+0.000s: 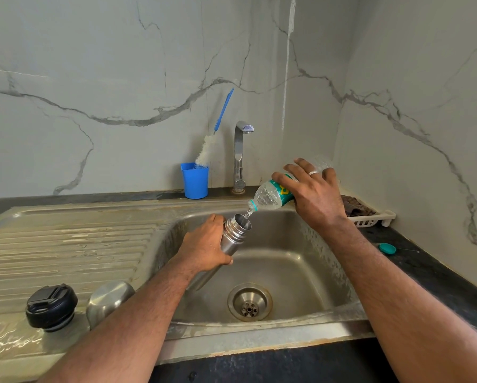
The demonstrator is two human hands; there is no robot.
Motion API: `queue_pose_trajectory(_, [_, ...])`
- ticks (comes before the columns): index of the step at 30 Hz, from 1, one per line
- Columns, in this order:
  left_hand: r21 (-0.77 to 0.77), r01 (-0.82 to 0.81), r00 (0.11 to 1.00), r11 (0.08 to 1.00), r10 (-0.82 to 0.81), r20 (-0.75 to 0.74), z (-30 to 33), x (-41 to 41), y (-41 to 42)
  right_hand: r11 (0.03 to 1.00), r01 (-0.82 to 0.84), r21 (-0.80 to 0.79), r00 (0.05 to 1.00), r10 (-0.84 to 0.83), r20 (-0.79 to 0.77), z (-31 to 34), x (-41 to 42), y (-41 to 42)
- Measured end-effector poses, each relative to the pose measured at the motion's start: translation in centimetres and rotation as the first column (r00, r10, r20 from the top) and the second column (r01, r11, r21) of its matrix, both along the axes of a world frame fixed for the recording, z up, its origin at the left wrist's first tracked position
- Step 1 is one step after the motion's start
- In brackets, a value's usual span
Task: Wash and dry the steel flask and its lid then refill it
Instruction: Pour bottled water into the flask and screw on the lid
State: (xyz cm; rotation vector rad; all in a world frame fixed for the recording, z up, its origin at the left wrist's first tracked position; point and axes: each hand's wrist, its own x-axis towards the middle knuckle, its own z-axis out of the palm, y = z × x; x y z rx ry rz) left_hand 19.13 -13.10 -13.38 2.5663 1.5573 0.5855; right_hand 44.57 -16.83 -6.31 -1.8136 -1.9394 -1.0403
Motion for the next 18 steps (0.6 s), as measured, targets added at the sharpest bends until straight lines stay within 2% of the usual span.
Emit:
queue_pose_trajectory(7, [-0.012, 0.001, 1.0, 1.0, -0.001, 0.0, 0.1, 0.0, -0.1, 0.999, -0.026, -0.019, 0.999, 0.027, 0.045, -0.1, -0.6, 0.2])
queue_pose_trajectory(18, [-0.035, 0.005, 0.998, 0.999, -0.002, 0.068, 0.0, 0.1, -0.5, 0.995, -0.096, 0.039, 0.986, 0.089, 0.143, 0.2, -1.7, -0.4])
